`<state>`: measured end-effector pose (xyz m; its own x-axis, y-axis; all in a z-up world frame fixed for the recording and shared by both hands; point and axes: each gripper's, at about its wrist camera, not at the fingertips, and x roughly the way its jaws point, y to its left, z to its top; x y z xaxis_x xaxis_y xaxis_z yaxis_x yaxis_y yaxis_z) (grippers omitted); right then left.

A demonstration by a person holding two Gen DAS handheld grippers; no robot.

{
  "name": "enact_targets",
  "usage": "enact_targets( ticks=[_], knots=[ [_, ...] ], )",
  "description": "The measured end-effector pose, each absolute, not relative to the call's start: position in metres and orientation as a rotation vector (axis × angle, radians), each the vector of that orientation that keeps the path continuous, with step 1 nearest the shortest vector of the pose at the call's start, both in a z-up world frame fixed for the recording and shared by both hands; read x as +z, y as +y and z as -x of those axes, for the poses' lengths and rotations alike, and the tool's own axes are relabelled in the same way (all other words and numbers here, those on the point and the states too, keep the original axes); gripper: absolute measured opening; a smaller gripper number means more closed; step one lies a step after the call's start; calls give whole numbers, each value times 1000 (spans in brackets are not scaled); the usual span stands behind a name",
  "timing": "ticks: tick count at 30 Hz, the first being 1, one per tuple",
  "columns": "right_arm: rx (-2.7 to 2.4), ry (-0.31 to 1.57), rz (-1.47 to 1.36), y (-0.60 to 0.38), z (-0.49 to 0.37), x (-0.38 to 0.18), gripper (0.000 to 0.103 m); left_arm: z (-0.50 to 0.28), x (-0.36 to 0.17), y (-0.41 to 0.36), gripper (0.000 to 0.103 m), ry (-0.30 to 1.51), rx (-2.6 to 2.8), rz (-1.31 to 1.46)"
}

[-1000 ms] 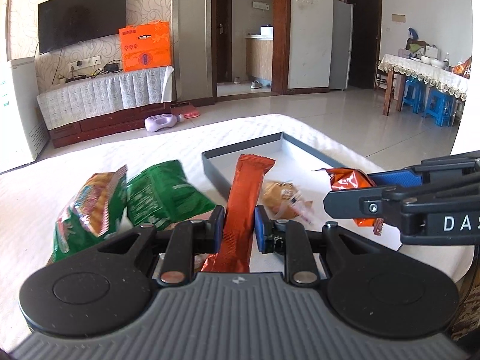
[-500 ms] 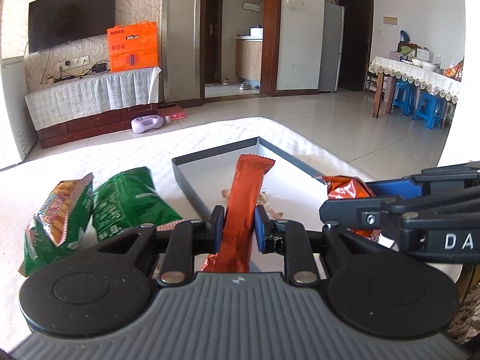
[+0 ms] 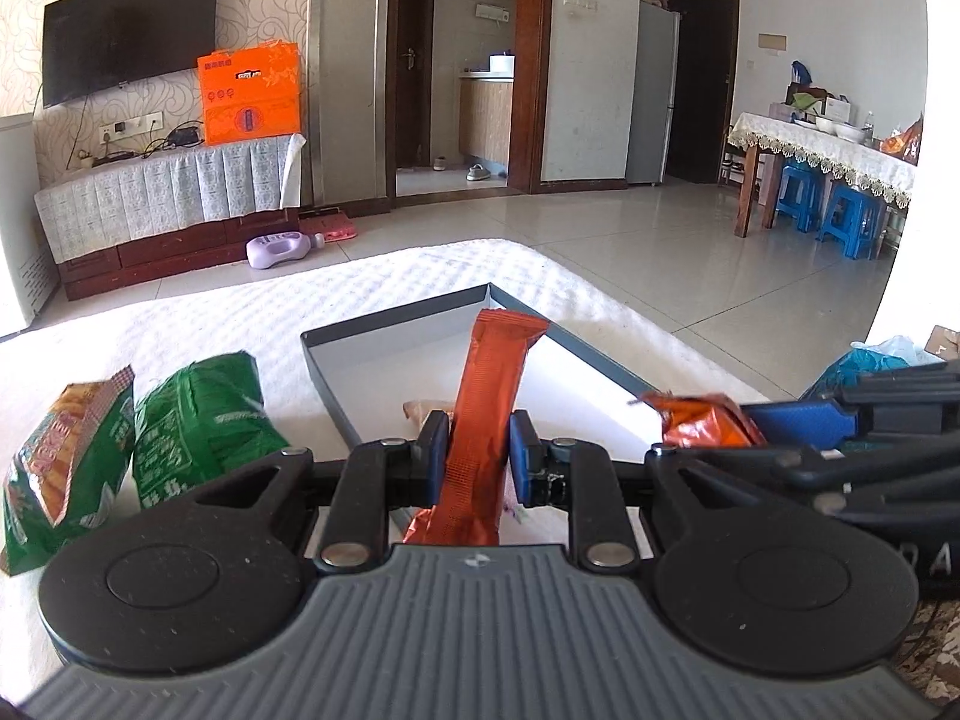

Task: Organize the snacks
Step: 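Carry the red stick snack with the left gripper while the right gripper carries the orange candy to the box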

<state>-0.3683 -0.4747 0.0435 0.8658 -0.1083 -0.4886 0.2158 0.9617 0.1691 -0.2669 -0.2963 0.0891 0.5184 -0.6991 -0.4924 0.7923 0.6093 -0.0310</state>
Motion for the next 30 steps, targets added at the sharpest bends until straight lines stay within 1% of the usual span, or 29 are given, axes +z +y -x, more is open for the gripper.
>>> enact_targets(
  ticks=[16,30],
  knots=[
    [-169,582,-184,-485,352,30,41,233,83,-350,25,502,-926,-193],
    [-150,606,-207,-501,347,24,41,203,70,-388,25,522,-904,-183]
  ],
)
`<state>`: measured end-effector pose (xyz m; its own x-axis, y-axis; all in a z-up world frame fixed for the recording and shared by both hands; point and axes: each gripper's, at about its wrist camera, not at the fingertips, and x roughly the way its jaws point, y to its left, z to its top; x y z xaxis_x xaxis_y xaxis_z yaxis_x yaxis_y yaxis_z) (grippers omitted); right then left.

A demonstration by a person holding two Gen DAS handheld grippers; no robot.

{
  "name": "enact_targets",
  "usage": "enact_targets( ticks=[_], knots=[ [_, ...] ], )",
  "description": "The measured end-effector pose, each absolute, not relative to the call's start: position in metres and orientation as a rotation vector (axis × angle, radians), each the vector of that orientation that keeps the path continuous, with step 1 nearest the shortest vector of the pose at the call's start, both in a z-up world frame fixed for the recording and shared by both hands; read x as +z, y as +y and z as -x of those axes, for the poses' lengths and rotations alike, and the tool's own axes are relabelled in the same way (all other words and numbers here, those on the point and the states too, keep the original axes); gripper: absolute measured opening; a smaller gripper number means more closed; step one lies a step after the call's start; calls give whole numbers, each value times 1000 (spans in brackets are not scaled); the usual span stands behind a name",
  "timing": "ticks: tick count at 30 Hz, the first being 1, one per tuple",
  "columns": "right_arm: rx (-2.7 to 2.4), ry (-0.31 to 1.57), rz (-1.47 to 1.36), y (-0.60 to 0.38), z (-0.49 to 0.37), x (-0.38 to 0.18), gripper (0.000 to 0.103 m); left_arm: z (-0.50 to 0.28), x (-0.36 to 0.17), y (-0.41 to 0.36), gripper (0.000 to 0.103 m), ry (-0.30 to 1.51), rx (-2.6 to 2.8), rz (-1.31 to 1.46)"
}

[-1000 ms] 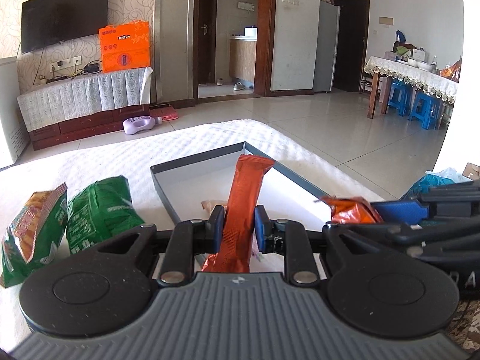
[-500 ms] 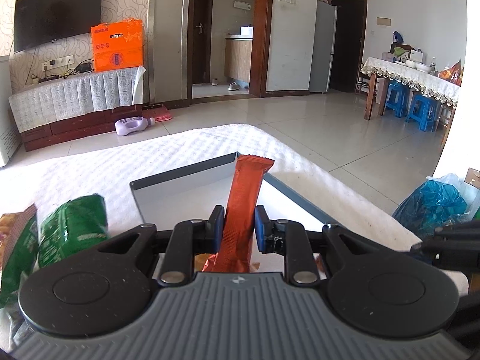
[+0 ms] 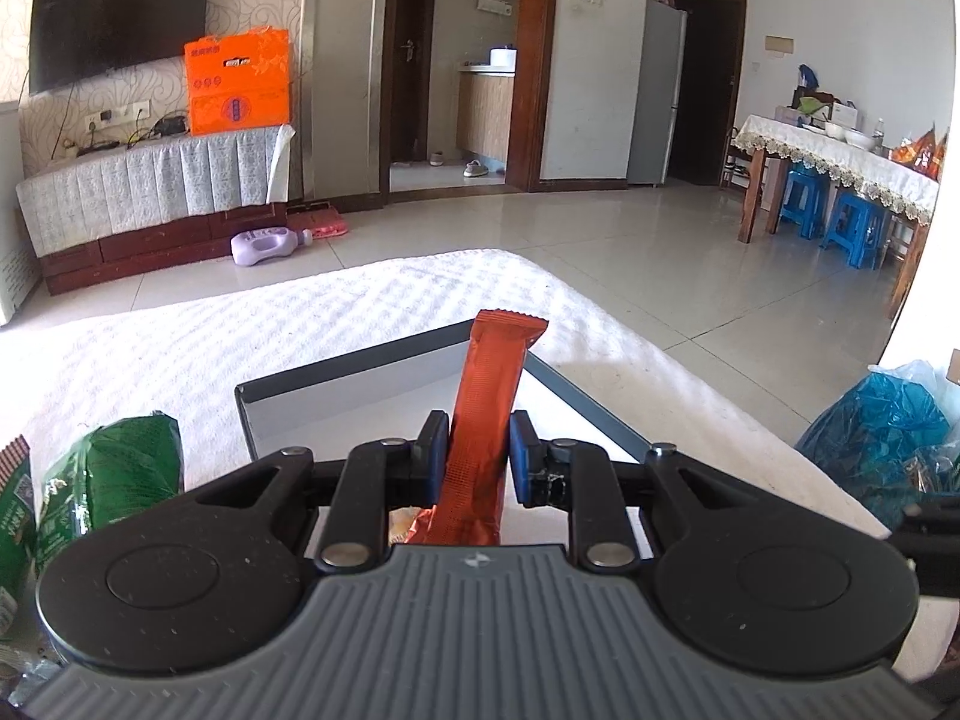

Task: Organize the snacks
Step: 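Carry the red stick snack with the left gripper while the right gripper carries the orange candy to the box, then lower the red stick snack into the box with the left gripper while the right releases the orange candy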

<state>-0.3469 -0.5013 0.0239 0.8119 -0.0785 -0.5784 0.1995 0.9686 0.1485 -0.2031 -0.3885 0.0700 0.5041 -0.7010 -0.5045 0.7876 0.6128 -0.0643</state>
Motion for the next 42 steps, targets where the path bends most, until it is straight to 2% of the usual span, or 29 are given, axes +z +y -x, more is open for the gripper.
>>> enact_targets(
  ticks=[17,36,37,38,39,41,42],
  knots=[
    [-147,624,-205,-498,352,22,41,173,51,-408,25,570,-865,-174],
    [-172,628,-211,-500,346,18,41,187,48,-405,26,551,-875,-246],
    [-175,629,-211,-500,345,18,41,188,49,-404,28,545,-864,-255],
    [-178,629,-211,-500,345,18,41,188,50,-402,36,542,-859,-260],
    [-182,630,-211,-500,344,17,41,188,51,-399,51,540,-861,-255],
    [-196,631,-211,-501,343,16,41,189,54,-393,71,537,-855,-238],
    [-201,630,-213,-501,343,16,41,190,56,-389,75,534,-854,-225]
  ],
)
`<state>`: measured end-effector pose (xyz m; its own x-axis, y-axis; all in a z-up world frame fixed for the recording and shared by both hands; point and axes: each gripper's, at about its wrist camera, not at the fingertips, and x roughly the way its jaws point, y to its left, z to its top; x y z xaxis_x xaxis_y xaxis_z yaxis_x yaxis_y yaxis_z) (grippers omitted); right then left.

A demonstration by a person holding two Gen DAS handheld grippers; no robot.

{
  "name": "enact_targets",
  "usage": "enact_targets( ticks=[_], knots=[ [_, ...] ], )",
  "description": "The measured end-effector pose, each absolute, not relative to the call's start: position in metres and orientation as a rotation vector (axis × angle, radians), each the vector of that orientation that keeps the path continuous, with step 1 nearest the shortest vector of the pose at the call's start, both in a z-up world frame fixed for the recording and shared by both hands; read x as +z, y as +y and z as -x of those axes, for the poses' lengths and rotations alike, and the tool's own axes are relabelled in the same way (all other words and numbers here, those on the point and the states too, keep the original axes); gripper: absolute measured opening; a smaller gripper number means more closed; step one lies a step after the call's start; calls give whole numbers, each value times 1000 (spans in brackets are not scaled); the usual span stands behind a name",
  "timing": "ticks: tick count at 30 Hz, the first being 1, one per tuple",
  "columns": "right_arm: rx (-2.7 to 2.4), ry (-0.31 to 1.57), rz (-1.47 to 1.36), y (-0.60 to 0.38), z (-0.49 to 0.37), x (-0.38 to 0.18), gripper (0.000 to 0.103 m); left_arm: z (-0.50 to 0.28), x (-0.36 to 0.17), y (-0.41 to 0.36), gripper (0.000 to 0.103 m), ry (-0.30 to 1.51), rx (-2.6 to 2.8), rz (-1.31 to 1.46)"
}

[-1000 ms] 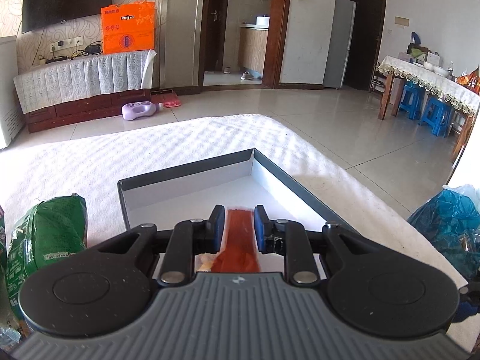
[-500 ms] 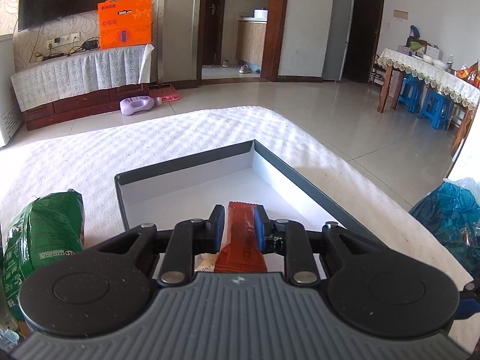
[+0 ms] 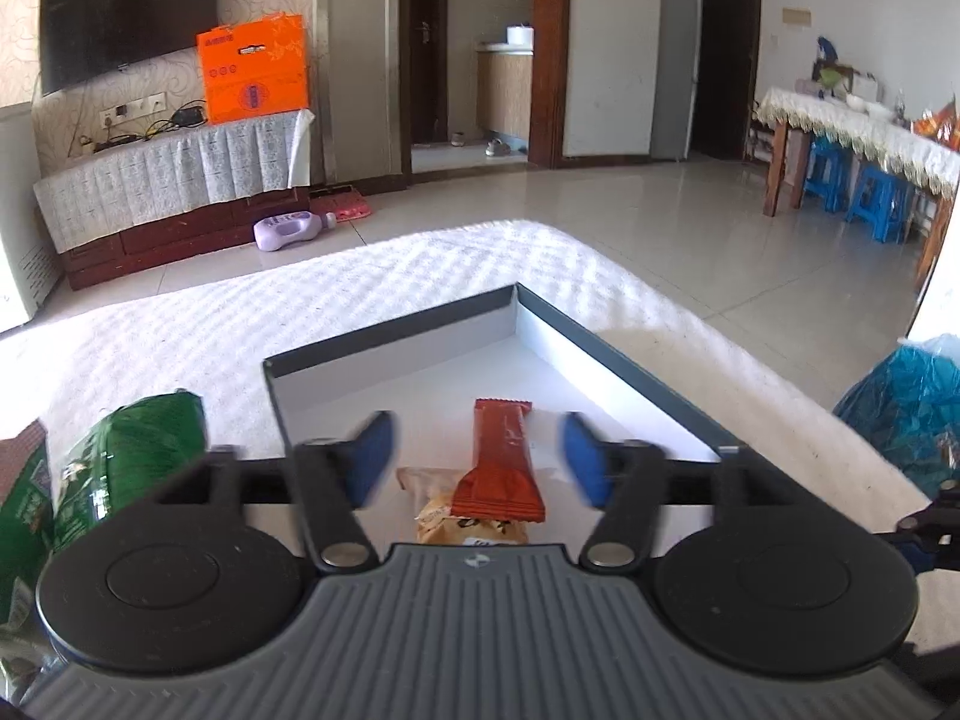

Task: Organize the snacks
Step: 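Lower the red stick snack into the box with the left gripper while the right releases the orange candy, then grasp the clear seed bag with the left gripper while the right gripper grasps the gold-wrapped pastry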

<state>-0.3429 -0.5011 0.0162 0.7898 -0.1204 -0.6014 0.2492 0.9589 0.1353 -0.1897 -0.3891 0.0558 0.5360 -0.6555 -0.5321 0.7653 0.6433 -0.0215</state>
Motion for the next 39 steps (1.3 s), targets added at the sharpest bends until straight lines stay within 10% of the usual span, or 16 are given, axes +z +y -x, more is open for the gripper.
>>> enact_targets(
  ticks=[39],
  knots=[
    [-57,535,-161,-423,308,29,45,247,68,-177,77,515,-580,-259]
  ],
)
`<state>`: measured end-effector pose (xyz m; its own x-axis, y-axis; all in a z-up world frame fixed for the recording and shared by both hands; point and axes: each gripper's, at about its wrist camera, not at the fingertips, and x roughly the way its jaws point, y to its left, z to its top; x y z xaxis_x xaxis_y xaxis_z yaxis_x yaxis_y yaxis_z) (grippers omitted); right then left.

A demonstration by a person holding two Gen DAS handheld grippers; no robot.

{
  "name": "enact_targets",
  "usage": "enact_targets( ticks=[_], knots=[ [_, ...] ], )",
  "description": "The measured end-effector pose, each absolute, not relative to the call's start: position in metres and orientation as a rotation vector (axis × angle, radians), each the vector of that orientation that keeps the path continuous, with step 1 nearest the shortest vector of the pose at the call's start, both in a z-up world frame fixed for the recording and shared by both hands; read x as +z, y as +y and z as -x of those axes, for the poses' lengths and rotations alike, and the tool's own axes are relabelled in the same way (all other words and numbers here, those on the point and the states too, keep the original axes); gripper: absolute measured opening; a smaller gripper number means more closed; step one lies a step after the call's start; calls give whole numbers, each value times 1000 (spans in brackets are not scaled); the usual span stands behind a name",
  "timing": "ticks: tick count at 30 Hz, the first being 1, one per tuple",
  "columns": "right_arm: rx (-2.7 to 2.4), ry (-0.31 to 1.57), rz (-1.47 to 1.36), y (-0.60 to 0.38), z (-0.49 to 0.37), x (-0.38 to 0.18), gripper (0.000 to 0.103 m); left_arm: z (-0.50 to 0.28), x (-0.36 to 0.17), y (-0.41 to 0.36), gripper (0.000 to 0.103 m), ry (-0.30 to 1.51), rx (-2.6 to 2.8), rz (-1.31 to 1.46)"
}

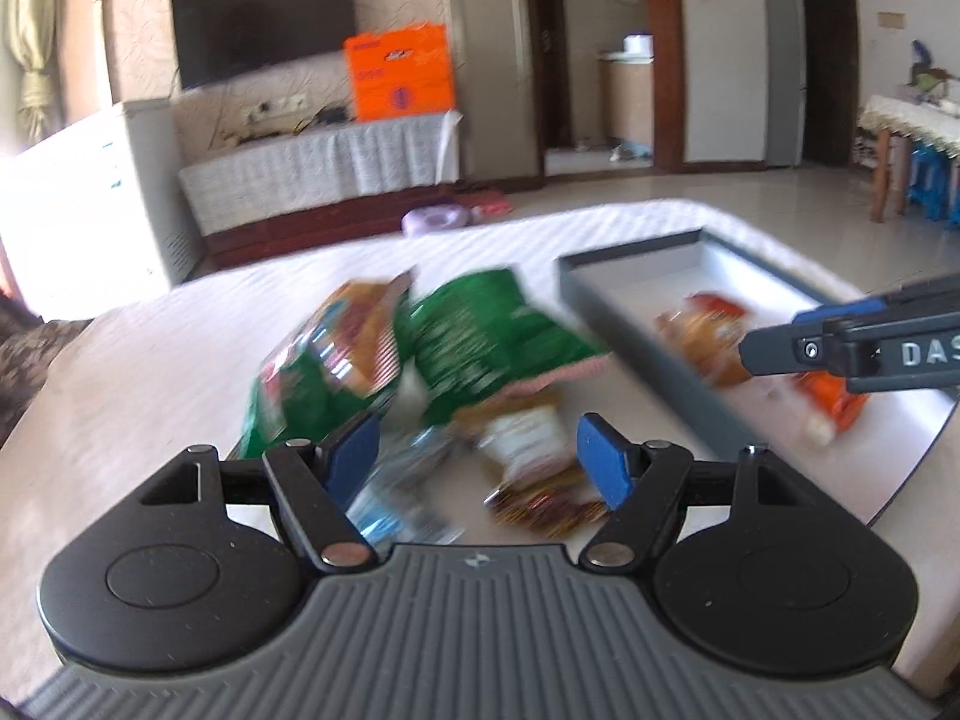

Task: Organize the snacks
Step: 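Grasp the clear seed bag with the left gripper while the right gripper grasps the gold-wrapped pastry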

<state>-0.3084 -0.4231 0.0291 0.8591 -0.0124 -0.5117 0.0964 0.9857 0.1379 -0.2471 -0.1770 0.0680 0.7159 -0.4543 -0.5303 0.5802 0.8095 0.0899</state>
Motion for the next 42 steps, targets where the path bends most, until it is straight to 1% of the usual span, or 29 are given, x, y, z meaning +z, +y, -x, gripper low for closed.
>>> enact_targets(
  ticks=[7,13,14,16,18,21,24,25,29,30,31,33,38,42],
  knots=[
    [41,615,-57,-376,280,18,44,217,52,-145,76,597,-516,-199],
    [30,634,-87,-372,263,12,44,196,32,-153,76,652,-535,-224],
    [29,641,-91,-370,260,9,44,193,28,-154,72,662,-539,-225],
    [15,654,-96,-367,252,5,44,188,25,-154,69,665,-537,-213],
    [8,661,-116,-365,246,1,46,186,27,-150,63,683,-536,-195],
    [11,678,-166,-362,232,-5,46,187,30,-142,61,691,-526,-193],
    [-19,693,-135,-353,221,-11,46,185,30,-136,61,697,-525,-195],
    [-22,694,-127,-351,218,-13,48,184,30,-134,61,700,-531,-193],
    [-29,719,-121,-349,208,-19,47,182,25,-137,71,693,-538,-215],
    [-31,719,-111,-349,209,-19,41,181,24,-140,72,685,-539,-226],
    [-32,710,-112,-349,210,-17,40,182,23,-143,71,673,-539,-237],
    [-18,685,-131,-352,216,-11,39,181,23,-144,63,674,-545,-220],
    [5,639,-184,-366,236,4,39,185,28,-138,58,690,-555,-179],
    [28,603,-231,-372,251,14,39,199,42,-136,57,637,-549,-193]
  ],
)
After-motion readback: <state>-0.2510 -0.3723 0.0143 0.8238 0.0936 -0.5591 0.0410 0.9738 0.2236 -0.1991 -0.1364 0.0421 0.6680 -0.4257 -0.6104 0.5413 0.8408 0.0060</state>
